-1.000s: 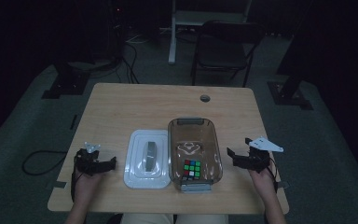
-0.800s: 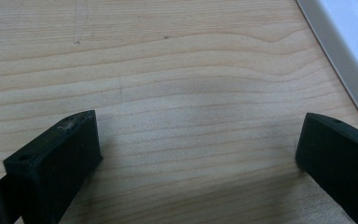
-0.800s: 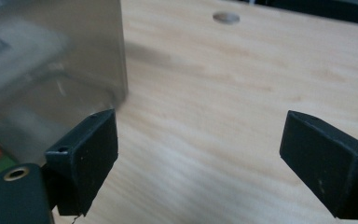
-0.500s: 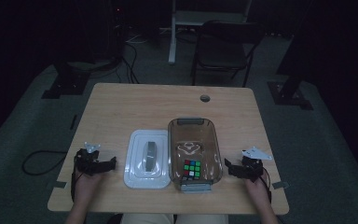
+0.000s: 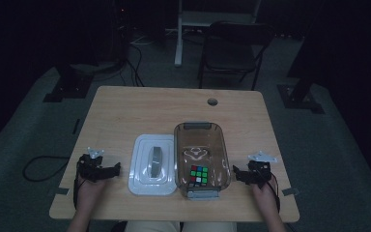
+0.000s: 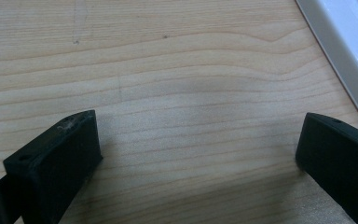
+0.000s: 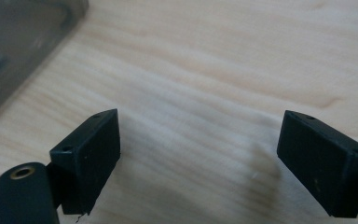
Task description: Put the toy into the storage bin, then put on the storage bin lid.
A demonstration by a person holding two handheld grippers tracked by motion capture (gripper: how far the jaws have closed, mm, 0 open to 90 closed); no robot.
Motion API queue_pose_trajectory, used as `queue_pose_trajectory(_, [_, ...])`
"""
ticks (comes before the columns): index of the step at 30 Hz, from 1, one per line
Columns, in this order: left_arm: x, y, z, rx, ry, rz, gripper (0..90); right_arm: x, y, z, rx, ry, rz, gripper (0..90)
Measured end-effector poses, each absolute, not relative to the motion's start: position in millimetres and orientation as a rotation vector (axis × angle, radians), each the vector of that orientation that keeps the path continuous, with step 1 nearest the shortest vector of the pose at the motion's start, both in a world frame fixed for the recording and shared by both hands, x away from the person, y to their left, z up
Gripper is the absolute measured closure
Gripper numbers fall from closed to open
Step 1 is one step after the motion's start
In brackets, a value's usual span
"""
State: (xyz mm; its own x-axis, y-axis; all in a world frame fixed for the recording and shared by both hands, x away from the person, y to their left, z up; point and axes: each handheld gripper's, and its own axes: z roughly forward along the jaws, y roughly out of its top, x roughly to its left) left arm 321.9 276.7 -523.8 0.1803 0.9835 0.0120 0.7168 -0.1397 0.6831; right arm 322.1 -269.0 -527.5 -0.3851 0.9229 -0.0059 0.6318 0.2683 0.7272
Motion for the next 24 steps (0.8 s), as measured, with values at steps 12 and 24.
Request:
queue_pose_trajectory(12, [321.9,276.7,-523.8,1.922,1.594,0.643,0.6,322.6,-269.1,-527.6,1.416,2.116,0.912,12.9])
queue_pose_trajectory(24, [321.3,275.3,-522.6,1.935,1.596,0.632,0.6,322.6,-269.0,-527.6,1.417,2.116,0.912,12.9])
